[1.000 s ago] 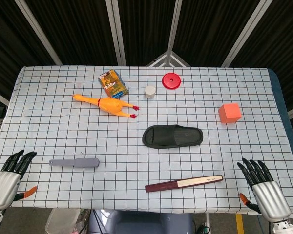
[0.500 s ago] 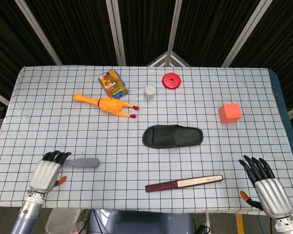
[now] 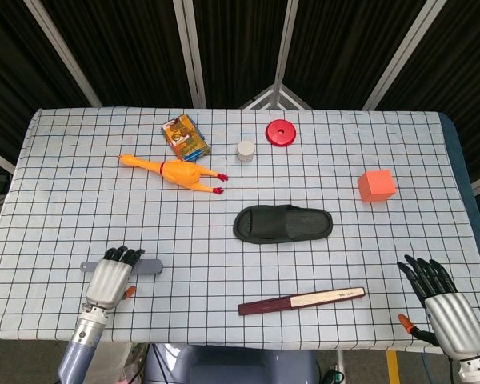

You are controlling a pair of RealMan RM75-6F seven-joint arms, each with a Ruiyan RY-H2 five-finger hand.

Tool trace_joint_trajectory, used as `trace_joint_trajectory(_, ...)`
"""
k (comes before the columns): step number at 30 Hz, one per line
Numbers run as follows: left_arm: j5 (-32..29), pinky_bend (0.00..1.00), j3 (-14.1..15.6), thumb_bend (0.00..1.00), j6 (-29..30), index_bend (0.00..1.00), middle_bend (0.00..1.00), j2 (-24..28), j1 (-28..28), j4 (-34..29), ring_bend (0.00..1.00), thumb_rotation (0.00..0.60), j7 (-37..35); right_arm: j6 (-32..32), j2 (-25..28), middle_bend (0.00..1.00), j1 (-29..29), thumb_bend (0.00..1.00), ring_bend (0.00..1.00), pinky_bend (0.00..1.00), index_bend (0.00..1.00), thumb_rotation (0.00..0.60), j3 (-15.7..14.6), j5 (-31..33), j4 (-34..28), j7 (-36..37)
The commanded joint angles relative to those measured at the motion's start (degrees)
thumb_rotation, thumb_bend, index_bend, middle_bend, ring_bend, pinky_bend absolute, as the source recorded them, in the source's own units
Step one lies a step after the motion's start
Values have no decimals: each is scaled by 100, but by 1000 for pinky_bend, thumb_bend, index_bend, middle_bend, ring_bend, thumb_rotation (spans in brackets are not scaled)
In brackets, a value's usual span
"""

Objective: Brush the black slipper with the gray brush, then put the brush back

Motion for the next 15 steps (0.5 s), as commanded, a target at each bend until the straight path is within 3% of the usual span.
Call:
trace_joint_trajectory(1,-73,278,-66,157,-36,237,323,-13,-62,-29,241,600,-142,-18,-3,0,5,325,0,0,0,600,7,27,-3,-21)
trace_joint_trajectory(15,-546,278,-225,351,-453,287,372,54,-307,-257,264,600,-516,-163,-18,0,58,325,0,0,0,600,32,158,-19,-80)
